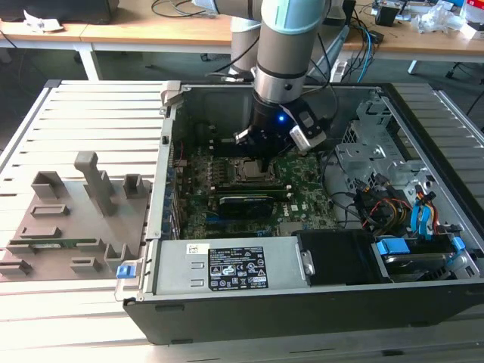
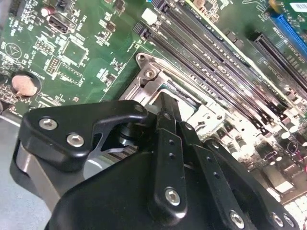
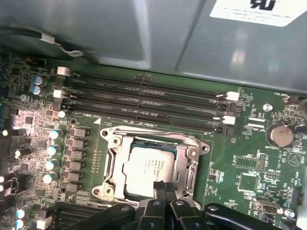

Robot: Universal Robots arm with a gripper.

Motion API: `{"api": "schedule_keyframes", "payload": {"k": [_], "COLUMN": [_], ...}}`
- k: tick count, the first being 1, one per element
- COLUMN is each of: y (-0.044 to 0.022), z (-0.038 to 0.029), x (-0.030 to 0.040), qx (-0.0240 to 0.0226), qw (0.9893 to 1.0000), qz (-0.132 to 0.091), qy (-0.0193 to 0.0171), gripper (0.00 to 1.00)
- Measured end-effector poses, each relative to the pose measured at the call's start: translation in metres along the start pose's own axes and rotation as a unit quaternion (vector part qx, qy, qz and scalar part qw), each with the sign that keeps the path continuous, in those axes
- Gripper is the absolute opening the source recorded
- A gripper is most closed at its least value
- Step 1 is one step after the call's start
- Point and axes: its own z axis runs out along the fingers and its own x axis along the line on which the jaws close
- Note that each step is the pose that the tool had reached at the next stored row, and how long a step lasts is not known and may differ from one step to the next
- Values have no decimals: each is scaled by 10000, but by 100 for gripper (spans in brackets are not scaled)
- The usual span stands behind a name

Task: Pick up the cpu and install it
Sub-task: 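Install the second cpu locking lever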

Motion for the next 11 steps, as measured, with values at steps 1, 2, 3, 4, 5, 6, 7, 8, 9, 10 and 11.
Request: {"api": "schedule_keyframes", "payload": {"k": [1, 2, 3, 4, 5, 6, 7, 8, 9, 10, 11], "y": [1, 2, 4, 5, 7, 10, 11, 11, 11, 11, 11], "z": [-36, -82, -114, -148, -212, -279, -336, -360, -361, -362, -362], "x": [0, -1, -2, -2, -2, -1, 0, 1, 1, 1, 1], "qx": [1, 1, 3, 4, 5, 7, 6, 7, 6, 7, 7], "qw": [10000, 10000, 10000, 10000, 10000, 10000, 10000, 10000, 10000, 10000, 10000], "qz": [1, 0, 0, 0, -1, 0, 1, 1, 1, 1, 0], "qy": [1, 0, 1, 1, 1, 1, 1, 1, 0, 1, 1], "gripper": [11, 11, 11, 11, 11, 11, 11, 11, 11, 11, 11]}}
